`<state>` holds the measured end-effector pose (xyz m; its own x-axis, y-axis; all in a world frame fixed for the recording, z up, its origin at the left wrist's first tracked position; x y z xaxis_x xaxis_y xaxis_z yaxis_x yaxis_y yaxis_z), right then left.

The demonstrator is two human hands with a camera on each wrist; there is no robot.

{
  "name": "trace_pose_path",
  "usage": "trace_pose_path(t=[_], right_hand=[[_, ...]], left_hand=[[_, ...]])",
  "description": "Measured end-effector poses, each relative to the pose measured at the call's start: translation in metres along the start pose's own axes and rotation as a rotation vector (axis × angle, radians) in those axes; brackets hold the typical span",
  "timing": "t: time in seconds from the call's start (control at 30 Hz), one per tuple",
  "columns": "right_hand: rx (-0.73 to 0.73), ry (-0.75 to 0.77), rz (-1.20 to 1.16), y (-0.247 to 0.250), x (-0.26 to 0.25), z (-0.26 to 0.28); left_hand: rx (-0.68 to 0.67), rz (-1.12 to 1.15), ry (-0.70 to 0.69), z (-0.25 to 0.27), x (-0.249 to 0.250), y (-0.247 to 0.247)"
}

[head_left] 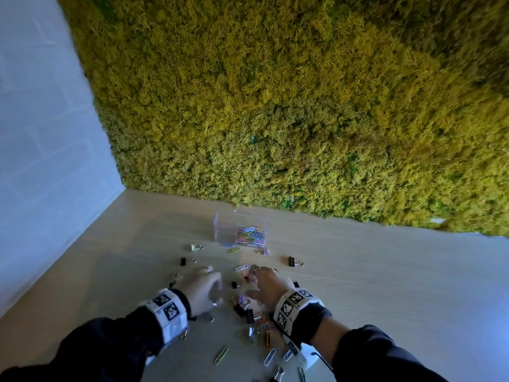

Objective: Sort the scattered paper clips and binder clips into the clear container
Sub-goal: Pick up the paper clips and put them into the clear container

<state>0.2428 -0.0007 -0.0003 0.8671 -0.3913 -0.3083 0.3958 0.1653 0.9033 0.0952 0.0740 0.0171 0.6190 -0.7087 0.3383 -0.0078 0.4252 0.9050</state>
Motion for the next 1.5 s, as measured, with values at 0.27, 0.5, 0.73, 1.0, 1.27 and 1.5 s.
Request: trace_pose_path(t=[0.27,0.5,0.73,1.0,1.27,1.5], right_hand=[[-0.018,-0.09,-0.031,0.001,-0.006,-0.006],[0.006,-0.01,-0.11,0.0,0.0,-0.005],[-0.098,0.048,0.107,-0.001,-0.012,-0.01],[0.218,-0.386,-0.111,0.067,0.121,0.013],[0.219,0.002,-0.08,0.038,0.105,0.037],[-0.002,0.143,-0.014,0.006,0.052,0.035]], left_hand=[[-0.079,-0.104,-0.038,-0.012,0.06,-0.03],[0.0,0.169,-0.027,-0.009,0.048,-0.032],[0.06,0.256,-0.009,-0.004,-0.003,-0.001],[0.211,0.241,0.195,-0.005,-0.065,0.024],[0.143,-0.011,0.043,-0.008,-0.018,0.012],[0.0,-0.069,-0.023,-0.036,0.039,-0.02]])
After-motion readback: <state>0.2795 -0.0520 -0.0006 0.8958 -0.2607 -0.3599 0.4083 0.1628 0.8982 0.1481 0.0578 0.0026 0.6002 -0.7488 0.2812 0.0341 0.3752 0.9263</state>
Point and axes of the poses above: each hand's wrist, its own z-axis away from the middle knuckle, its own y-axis out of the back of the hand, x = y × z, the point moved 5 cm from there along -z, towards the middle knuckle, and after that the axes turned 1 degree about -y, right-handed, at the moved point
